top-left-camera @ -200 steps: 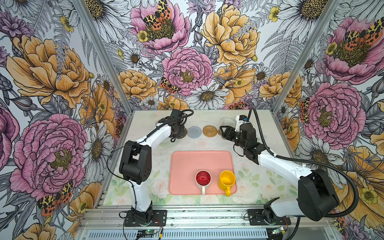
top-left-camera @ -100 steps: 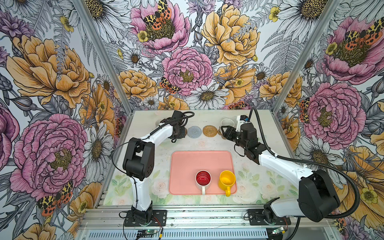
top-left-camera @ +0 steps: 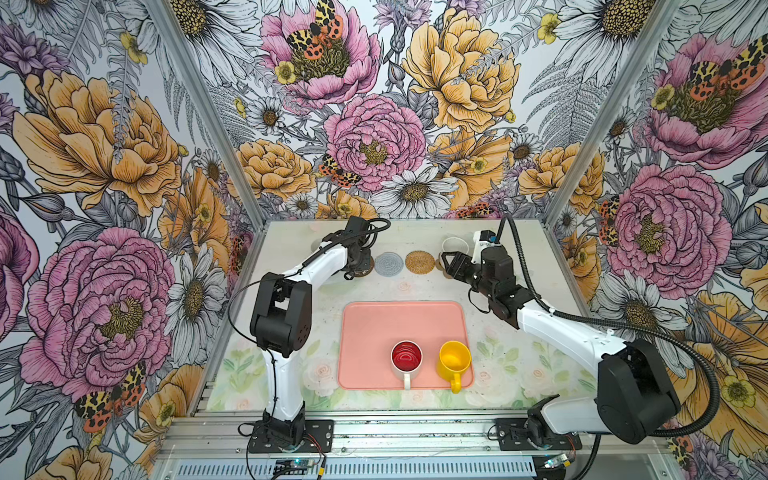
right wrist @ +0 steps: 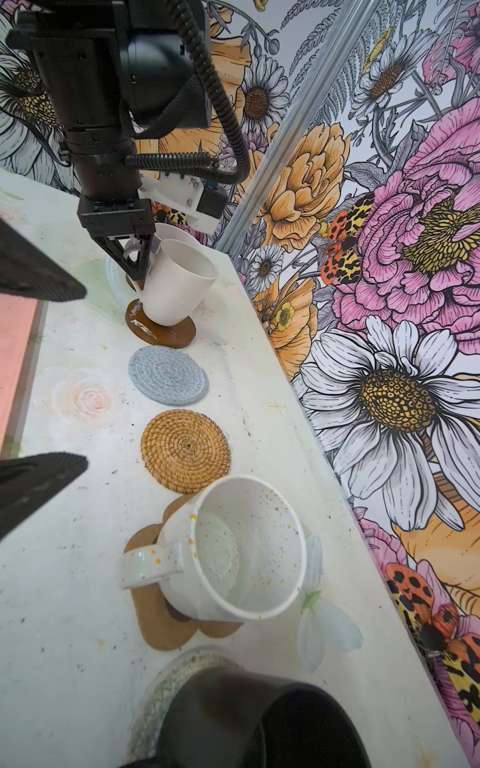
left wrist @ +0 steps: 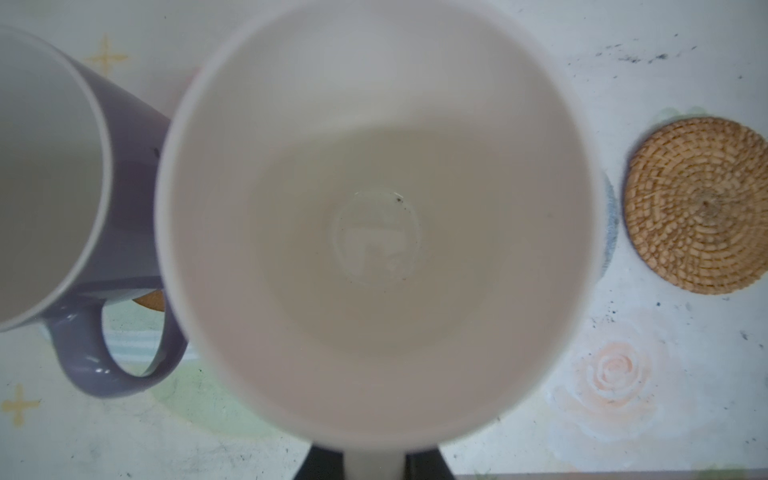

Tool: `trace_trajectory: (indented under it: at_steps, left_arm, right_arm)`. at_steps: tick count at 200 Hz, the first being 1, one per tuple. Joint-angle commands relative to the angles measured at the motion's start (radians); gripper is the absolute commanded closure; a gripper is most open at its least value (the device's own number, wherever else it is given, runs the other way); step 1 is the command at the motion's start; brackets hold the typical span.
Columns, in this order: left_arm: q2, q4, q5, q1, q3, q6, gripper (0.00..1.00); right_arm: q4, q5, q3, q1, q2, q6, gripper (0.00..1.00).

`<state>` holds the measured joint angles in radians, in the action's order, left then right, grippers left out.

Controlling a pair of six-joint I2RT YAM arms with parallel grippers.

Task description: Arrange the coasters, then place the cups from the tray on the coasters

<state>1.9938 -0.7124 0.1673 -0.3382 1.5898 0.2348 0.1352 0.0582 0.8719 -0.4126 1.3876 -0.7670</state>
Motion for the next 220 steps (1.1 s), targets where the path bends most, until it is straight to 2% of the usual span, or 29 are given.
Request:
trace_trajectory:
  at_steps: [1, 220]
  left_arm:
    - [0.003, 0.048, 0.031, 0.019, 0.048, -0.011, 1.0]
    - [0.049, 0.048, -0.013, 0.021, 0.039, 0.015, 1.0]
  right_arm:
    - [-0.008, 0.008, 0.001, 0.007, -0.02, 0.013, 0.4]
    - [-0.009, 0.014, 0.003, 0.012, -0.01, 0.014, 0.4]
